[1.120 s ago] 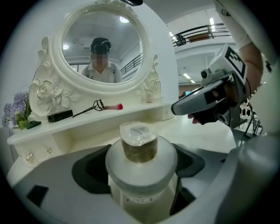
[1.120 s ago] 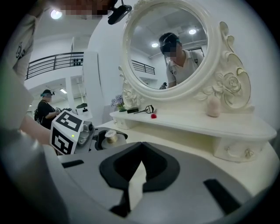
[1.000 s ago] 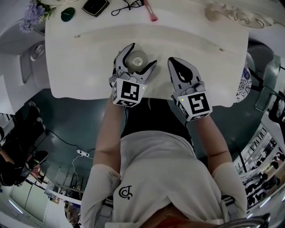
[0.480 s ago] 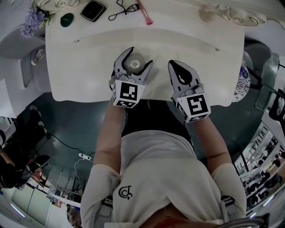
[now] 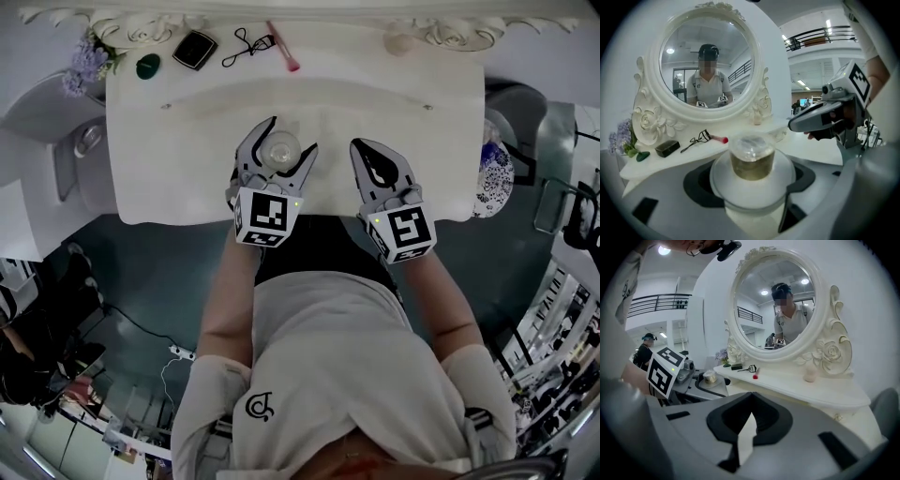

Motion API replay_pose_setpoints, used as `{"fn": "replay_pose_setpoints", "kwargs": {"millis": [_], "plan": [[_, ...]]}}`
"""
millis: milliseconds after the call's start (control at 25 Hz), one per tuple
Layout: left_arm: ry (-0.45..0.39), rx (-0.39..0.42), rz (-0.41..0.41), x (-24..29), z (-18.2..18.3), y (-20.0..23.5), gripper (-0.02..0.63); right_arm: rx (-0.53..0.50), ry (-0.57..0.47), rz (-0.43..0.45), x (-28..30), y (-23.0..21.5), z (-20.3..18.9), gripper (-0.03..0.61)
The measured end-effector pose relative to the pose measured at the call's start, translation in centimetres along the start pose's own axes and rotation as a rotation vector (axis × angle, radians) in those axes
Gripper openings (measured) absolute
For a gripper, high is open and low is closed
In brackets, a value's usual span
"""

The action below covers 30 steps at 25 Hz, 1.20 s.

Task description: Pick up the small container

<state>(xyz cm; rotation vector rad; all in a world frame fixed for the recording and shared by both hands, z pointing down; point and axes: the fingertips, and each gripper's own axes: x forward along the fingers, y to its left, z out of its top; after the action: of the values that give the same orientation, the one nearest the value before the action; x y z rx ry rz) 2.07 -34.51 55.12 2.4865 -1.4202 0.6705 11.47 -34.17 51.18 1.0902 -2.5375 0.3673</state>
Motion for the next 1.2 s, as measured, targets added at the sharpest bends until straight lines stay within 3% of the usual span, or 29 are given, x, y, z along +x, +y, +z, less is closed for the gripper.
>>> {"fn": "replay_pose_setpoints", "kwargs": {"millis": [200,640,1200], "plan": [[-0.067,0.042,0.052,-2.1,4.3,0.5,0.351,-0.013,-0.044,-0.033,-1.7,-0.3,2.1,0.008],[-0.221,0.043,0.066,-8.0,14.1,0.7,0.351,-0.045,-0.205,-0.081,-5.6,-0.7,9.2,0.008],[-0.312,0.082,0.069,-13.5,21.0,1.2,0.351,-0.093,-0.394,-0.109,-9.2,-0.5,16.1,0.005]]}}
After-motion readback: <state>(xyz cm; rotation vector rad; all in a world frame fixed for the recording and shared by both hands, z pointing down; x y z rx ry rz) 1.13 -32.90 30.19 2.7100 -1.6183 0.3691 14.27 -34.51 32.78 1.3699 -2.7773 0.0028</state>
